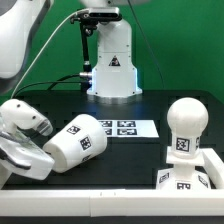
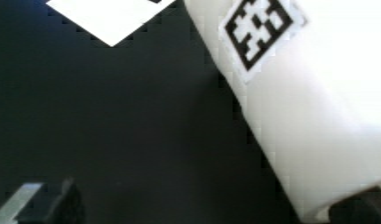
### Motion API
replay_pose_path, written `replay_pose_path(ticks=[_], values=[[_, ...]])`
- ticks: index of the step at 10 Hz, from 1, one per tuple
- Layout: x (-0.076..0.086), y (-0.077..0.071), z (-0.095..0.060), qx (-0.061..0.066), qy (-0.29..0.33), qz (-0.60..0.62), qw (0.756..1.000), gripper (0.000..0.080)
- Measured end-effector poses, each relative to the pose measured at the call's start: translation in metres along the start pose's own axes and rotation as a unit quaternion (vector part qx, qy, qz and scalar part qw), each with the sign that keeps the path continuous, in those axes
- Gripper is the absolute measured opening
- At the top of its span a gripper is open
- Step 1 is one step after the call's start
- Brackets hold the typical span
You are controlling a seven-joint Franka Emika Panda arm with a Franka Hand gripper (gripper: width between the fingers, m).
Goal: Assemble lamp
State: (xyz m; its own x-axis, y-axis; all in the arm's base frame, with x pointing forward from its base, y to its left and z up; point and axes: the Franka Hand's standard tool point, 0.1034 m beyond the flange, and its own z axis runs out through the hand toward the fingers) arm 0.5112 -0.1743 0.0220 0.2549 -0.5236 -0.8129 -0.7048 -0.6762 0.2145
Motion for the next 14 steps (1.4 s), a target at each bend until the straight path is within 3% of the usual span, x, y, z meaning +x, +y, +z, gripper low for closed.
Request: replay_pose_path(ticks=[3,5,6,7,8,11,12,14], values=[[0.001,0.001,0.000,0.001,-0.001,0.001,1.000,0.0676],[0.001,0.001,0.000,0.001,-0.001,0.001,1.000,0.0318],[0.001,0.001,0.001,0.001,-0.001,0.001,1.000,0.0183],[0.001,0.001,0.001,0.001,-0.001,0.001,1.000,0.0183],[0.001,0.001,0.001,0.000,-0.002,0.001,1.000,0.0037],[-0.015,-0.011,-0.009,-0.004,0.011,-0.010,1.000,0.0022],[-0.027,-0.018,-0.021,-0.002,0.025,-0.021,0.999,0.0022],[-0.068,-0.028,-0.047,0.006,0.046,-0.041,0.998,0.0006]])
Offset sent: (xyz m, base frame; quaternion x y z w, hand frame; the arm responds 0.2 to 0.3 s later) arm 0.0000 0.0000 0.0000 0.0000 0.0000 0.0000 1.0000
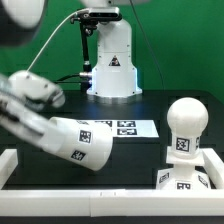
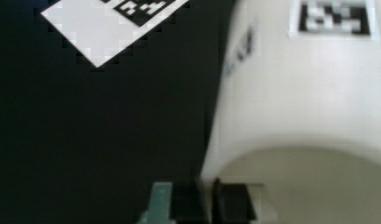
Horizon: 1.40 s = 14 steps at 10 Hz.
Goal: Assemble lamp
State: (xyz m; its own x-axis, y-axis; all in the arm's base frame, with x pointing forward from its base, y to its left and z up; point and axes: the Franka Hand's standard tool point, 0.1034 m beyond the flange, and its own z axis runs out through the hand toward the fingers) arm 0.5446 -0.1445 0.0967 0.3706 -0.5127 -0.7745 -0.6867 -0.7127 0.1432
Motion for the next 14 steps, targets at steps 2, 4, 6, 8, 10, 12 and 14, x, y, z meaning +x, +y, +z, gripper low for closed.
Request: replay_pose_path(ticks=[2,4,6,8,10,12,14], values=[[-0.028,-0.022,-0.036,-0.002,0.091,-0.030,0.995,0.0000],[-0.028,-0.019,-0.014,-0.006,0.145,-0.030,0.989,0.0001],[-0.027,-0.023,-0.022,0.001,0.163,-0.034,0.986,0.0001],[-0.025,-0.023,-0.020,0.000,0.162,-0.033,0.986,0.0260],[-0.018,-0.017,-0.024,0.021,0.164,0.009,0.986,0.0473],[-0.007,-0.019,-0.026,0.104,0.149,0.121,0.976,0.0631],[-0.004,-0.016,-0.028,0.123,0.140,0.133,0.973,0.0684]])
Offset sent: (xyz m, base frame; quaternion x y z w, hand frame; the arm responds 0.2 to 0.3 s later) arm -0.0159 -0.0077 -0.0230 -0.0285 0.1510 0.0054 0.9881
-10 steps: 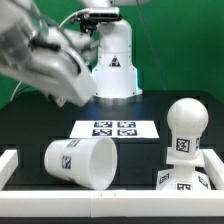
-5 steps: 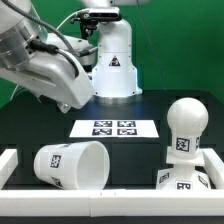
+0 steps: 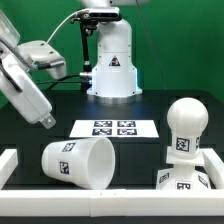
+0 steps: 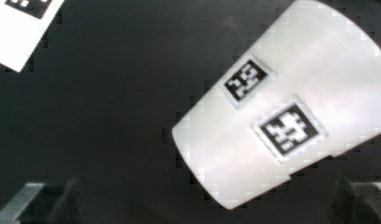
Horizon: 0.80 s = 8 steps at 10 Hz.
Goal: Assemble lamp
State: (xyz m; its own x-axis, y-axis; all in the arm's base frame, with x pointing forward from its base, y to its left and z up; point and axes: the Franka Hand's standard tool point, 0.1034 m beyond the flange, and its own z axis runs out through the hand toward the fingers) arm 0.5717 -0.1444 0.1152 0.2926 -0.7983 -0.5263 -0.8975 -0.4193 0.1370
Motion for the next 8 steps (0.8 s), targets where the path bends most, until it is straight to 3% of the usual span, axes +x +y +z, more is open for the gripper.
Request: replay_pose_path(ticks=[4,5,7,8], values=[[0.001,-0.001,0.000,0.001,0.002,0.001,1.000,0.0698],[0.008,0.003,-0.002,0.021,0.028,0.051,0.998,0.0698],[0.008,0.007,0.014,0.126,0.024,0.184,0.975,0.0698],[0.005,0.009,0.014,0.150,0.027,0.196,0.969,0.0698]])
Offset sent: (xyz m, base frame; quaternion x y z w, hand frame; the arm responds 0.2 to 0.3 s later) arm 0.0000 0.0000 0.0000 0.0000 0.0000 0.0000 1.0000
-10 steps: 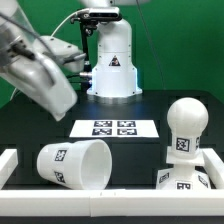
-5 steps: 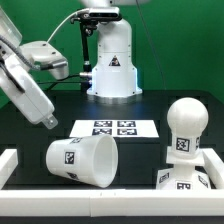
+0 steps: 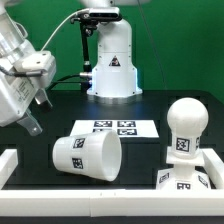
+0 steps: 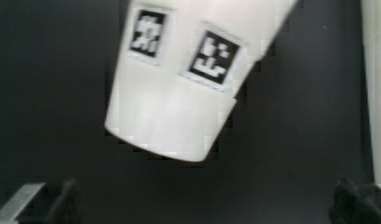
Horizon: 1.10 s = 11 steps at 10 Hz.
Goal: Assemble lamp
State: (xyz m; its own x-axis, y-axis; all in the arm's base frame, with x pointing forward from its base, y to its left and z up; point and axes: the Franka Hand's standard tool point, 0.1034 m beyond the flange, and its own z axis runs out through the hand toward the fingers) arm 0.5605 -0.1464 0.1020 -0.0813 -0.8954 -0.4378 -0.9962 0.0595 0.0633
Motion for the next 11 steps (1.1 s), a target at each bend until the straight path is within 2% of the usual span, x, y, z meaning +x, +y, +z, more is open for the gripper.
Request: replay_pose_path(ticks=[3,4,5,6,8,9,11], values=[[0.001,0.000,0.001,-0.002,0.001,-0.001,1.000,0.0698],[0.002,-0.001,0.003,0.008,0.002,0.005,1.000,0.0698],[0.007,0.009,0.012,0.036,0.006,0.035,0.999,0.0698],[0.009,0.027,0.025,0.055,0.013,0.066,0.996,0.0698],[0.015,0.038,0.036,0.113,0.030,0.116,0.986,0.0698],[0.011,0.039,0.036,0.096,0.024,0.103,0.990,0.0698],[0.012,0.038,0.036,0.097,0.026,0.103,0.990,0.0698]])
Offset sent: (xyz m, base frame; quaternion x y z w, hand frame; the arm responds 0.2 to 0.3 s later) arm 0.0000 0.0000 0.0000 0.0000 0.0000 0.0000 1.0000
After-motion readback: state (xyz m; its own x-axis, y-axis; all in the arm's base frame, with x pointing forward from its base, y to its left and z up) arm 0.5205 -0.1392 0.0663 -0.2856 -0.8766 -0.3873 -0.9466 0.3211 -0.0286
